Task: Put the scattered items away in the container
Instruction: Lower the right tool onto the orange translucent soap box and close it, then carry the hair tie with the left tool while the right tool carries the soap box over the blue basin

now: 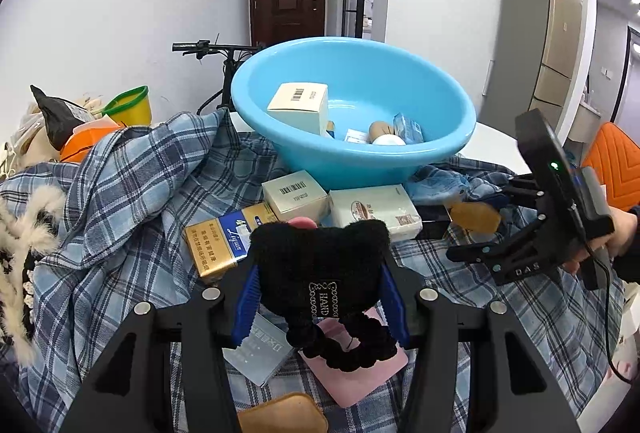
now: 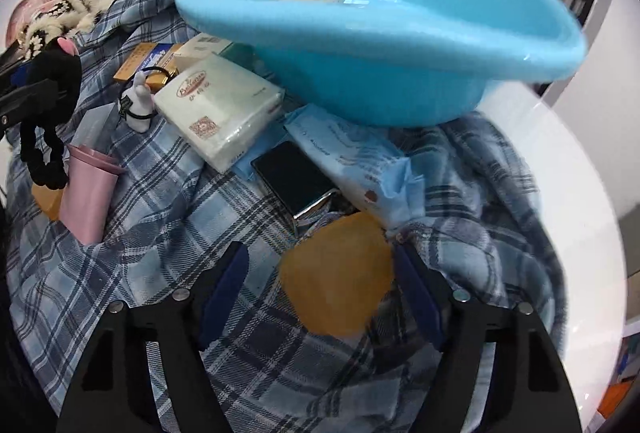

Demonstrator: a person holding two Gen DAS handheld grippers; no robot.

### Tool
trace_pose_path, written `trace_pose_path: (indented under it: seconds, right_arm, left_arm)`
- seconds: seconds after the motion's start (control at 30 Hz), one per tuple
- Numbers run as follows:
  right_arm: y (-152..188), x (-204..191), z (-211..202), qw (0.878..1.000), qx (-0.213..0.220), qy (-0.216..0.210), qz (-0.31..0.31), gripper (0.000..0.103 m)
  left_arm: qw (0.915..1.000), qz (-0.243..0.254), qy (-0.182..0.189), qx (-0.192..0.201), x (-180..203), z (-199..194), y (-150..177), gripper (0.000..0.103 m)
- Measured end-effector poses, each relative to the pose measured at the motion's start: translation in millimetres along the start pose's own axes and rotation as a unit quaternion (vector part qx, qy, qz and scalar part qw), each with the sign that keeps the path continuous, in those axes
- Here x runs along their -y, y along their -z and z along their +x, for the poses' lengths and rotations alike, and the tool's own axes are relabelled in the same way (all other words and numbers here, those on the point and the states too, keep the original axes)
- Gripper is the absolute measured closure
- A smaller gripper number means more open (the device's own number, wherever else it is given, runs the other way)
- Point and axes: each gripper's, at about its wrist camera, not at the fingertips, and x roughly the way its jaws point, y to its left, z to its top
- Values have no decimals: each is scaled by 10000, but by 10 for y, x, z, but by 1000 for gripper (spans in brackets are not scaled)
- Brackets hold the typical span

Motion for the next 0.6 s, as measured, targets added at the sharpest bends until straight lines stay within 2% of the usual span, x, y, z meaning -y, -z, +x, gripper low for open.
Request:
trace_pose_path:
  seconds: [0.07,0.1,0.13,0.23,0.37,0.53,0.6]
  right_arm:
    - [9,34,-3,10000,20,13,96,35]
    - [15,42,-25,9998,58,131,141,56]
    - [21,50,-48,9996,52,198,189,64]
    - [76,70,-194,9987,123,-3,488,64]
    - [190,-30,-433,9980,297,40,548,64]
    - [270,-85,-634,9948,472,-279,857,64]
    - [329,-161,-727,9945,595,-211,839,64]
  left_arm:
    - [10000,30,-4,13,5,-10,0,48]
    - [10000,37,-5,13,4,-12,-2,48]
    - [10000,34,-4,10,3,-12,-4,48]
    - [10000,15,-11,2,-9,-16,-2,48]
    - [10000,0,-23,-11,-19,-17,10,48]
    - [10000,33,-8,-9,13,-22,10,48]
    - [10000,25,0,26,23,-41,16,48]
